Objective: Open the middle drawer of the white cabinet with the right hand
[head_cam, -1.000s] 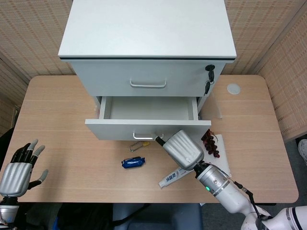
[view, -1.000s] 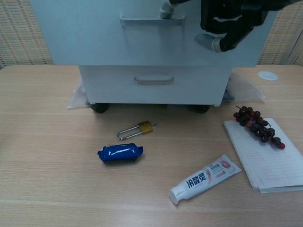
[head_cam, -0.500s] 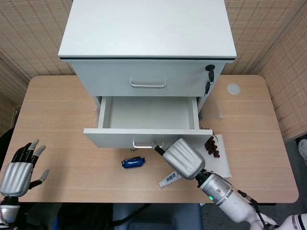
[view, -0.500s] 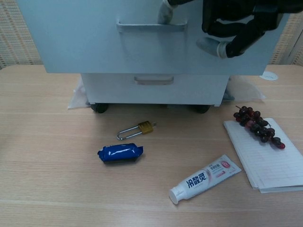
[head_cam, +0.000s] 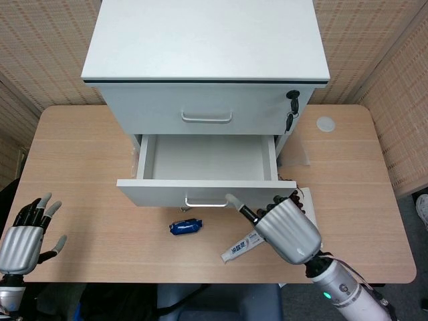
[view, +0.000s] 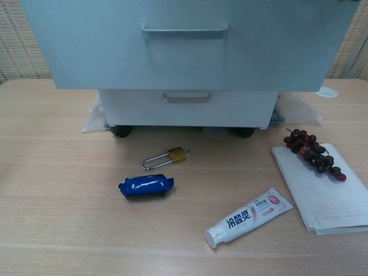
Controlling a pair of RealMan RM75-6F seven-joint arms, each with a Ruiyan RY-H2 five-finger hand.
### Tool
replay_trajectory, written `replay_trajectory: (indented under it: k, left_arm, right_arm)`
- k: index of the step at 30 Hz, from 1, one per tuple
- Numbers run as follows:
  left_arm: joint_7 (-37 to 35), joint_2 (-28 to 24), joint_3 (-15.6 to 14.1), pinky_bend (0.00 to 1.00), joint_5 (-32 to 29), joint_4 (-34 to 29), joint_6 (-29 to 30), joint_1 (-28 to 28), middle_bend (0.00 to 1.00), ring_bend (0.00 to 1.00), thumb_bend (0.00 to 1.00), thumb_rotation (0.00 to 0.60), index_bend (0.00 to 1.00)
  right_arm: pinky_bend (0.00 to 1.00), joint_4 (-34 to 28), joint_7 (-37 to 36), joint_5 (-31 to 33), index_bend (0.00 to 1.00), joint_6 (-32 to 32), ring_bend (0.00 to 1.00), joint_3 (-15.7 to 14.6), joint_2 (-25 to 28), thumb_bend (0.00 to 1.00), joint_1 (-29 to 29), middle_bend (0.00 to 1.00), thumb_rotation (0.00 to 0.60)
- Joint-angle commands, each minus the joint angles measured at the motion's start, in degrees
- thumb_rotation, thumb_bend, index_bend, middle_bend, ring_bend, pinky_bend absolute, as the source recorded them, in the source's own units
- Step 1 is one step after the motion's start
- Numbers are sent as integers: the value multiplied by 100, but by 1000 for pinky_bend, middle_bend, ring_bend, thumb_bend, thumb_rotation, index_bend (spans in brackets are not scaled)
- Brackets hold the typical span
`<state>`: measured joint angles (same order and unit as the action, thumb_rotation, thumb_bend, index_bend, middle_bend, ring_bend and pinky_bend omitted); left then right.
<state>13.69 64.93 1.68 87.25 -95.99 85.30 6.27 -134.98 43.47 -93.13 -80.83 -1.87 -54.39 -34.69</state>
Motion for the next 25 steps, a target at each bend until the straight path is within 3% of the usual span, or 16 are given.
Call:
replay_trajectory:
  k: [1, 6, 11, 16, 20, 25]
  left_arm:
    - [-17, -4, 0, 127, -10, -8, -1, -5, 43, 69, 312, 600, 135]
    - [-45, 18, 4, 127, -38, -1, -2, -15, 43, 69, 313, 600, 135]
    - [-46, 78, 21, 127, -100, 30, -26, -14, 43, 69, 313, 600, 135]
    - [-63, 229, 34, 127, -91, 128, 5, -14, 43, 69, 312, 600, 135]
    - [-65, 325, 45, 127, -94, 204, 26, -16, 43, 69, 313, 600, 135]
    - [-33, 393, 56, 127, -75, 217, 71, -23, 43, 69, 312, 600, 135]
  right_arm:
    - [833, 91, -592, -715, 178, -979, 905, -325, 532, 489, 938, 854, 600]
    - [834, 621, -1198, -564, 205, -1663, 832, -492, 798, 489, 1723, 800, 600]
    - [824, 1254, -1823, -33, 205, -1808, 708, -570, 717, 477, 2225, 689, 600]
    - [662, 1997, -2268, 502, 205, -1480, 486, -554, 375, 381, 2465, 493, 600]
    - [459, 2597, -2498, 729, 176, -1291, 273, -455, -44, 326, 2597, 313, 600]
    - [355, 3061, -2756, 892, 127, -1180, 186, -332, -415, 323, 2737, 236, 600]
